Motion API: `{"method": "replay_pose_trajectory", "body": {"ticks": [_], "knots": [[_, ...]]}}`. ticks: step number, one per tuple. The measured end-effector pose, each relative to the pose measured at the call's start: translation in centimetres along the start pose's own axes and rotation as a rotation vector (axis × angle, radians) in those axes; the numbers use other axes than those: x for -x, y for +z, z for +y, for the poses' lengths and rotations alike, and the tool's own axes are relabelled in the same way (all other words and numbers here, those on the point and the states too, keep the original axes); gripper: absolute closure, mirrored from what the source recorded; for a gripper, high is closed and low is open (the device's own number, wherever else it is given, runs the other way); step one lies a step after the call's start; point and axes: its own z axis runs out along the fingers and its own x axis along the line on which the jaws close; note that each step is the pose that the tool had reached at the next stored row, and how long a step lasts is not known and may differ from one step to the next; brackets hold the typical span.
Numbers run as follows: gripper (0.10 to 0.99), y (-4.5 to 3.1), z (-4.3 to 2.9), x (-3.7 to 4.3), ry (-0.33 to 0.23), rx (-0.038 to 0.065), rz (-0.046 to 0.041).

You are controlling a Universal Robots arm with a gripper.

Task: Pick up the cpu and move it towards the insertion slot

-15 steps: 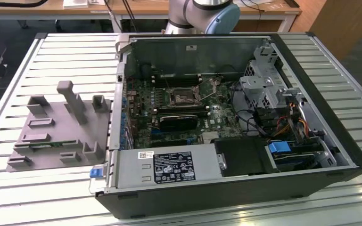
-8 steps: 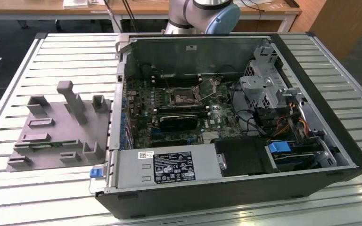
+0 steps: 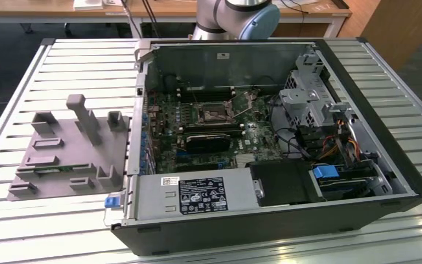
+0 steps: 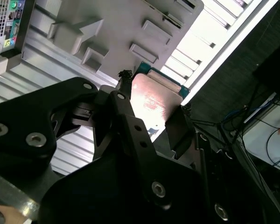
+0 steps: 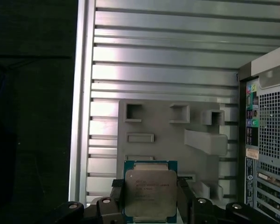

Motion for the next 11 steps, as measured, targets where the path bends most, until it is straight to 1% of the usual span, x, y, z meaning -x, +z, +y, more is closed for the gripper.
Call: {"method": "replay_pose_trajectory", "body": {"ticks": [3, 8, 11], "knots": [[0.549, -0.63, 0.03, 0.02, 0.000, 0.000, -0.0002], [0.549, -0.68, 0.04, 0.07, 0.000, 0.000, 0.0001], [0.549, -0.65, 0.02, 0.62, 0.000, 0.000, 0.0000]]}}
